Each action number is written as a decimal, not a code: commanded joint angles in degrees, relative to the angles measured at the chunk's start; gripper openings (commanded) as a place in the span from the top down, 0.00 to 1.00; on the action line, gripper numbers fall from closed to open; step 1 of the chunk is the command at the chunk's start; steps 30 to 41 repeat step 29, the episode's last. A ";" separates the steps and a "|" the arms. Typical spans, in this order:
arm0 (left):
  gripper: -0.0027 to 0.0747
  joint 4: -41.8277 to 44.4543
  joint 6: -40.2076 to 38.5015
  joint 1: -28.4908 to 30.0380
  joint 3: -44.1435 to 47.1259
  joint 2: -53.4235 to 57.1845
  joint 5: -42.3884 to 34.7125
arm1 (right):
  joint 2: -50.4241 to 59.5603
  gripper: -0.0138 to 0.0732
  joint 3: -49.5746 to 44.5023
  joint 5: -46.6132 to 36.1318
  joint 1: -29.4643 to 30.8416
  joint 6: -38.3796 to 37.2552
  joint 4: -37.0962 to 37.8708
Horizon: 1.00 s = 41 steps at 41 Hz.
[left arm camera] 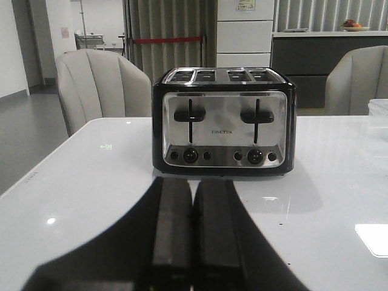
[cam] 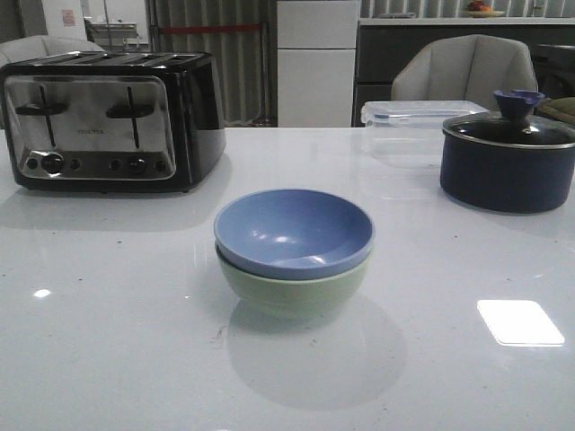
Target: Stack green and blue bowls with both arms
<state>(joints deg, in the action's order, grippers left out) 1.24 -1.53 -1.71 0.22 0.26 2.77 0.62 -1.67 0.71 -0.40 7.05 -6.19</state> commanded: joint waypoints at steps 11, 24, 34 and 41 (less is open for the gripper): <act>0.84 0.01 -0.73 0.21 0.40 1.03 -4.89 | 1.02 0.84 0.33 -5.32 0.22 0.63 0.34; 0.84 0.01 -0.73 0.21 0.40 1.03 -4.89 | 1.02 0.84 0.33 -4.67 0.22 0.63 0.34; 0.84 0.01 -0.73 0.21 0.40 1.03 -4.89 | 1.02 0.84 0.33 -4.27 0.22 0.63 0.34; 0.84 0.01 -0.73 0.21 0.40 1.03 -4.89 | 1.02 0.84 0.33 -4.27 0.22 0.63 0.34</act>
